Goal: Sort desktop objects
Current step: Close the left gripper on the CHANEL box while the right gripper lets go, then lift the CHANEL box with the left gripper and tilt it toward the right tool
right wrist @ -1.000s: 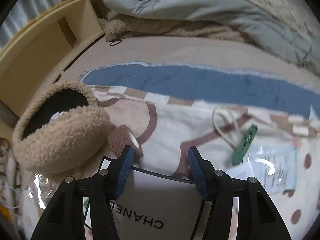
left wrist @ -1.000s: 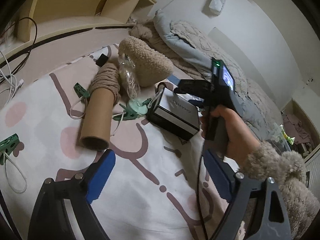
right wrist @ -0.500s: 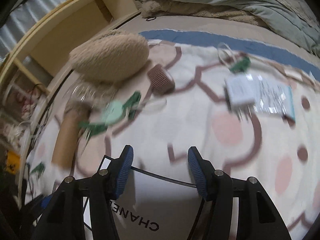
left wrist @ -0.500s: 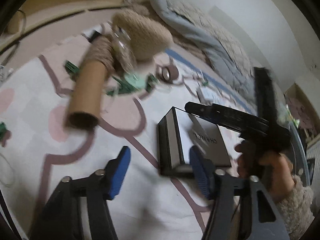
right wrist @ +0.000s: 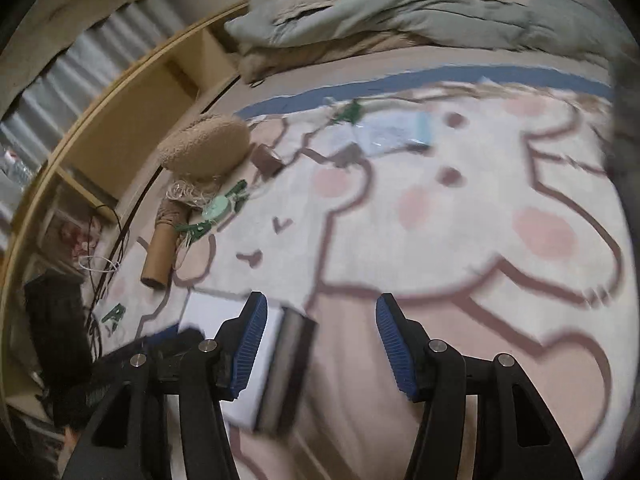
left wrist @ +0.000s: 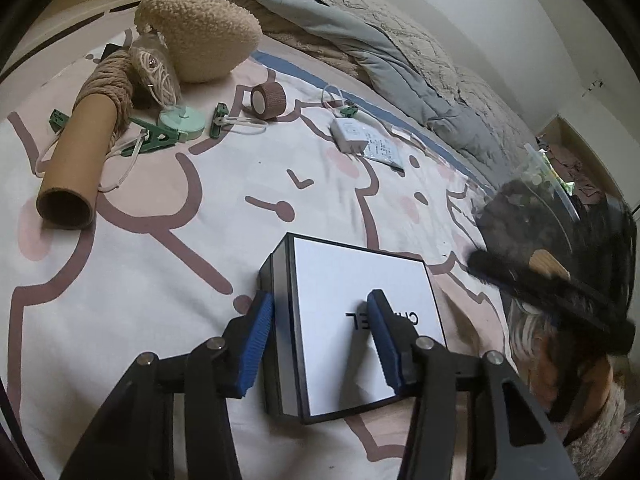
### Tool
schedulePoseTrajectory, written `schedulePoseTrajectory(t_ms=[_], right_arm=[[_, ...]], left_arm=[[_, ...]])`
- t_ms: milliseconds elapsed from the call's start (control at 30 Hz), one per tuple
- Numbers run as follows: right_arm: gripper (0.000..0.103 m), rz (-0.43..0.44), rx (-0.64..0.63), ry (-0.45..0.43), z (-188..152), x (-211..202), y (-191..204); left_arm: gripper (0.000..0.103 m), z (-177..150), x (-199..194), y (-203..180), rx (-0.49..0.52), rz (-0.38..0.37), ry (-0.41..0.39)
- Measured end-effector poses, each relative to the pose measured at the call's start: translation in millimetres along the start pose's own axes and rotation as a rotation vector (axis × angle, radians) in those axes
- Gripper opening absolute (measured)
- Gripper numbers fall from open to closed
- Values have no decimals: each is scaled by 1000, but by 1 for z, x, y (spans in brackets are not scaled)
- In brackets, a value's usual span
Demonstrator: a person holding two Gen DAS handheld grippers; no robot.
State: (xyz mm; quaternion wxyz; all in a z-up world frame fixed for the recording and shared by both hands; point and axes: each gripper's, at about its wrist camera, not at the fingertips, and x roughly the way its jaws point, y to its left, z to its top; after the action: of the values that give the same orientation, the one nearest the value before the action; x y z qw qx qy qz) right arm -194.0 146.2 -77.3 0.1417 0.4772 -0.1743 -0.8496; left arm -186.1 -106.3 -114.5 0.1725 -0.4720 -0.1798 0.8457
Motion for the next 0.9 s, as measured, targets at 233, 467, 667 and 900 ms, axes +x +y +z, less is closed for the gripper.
schedulePoseTrajectory(t_ms=[233,467,667,900], right_arm=[[58,-218,-58,55,-48,-16,-23],[58,-216,25,72,-70,-27,-51],[58,-282,32,61,-72,-31,-60],[57,-261,42,80,-72,-24,-72]], left_arm=[[49,-11,3,-30,103,-1,3],[49,-26,18,-69,222,-57,27],[49,-40,31,-92,266,-149,84],[49,-41,32,-94,268,-151,108]])
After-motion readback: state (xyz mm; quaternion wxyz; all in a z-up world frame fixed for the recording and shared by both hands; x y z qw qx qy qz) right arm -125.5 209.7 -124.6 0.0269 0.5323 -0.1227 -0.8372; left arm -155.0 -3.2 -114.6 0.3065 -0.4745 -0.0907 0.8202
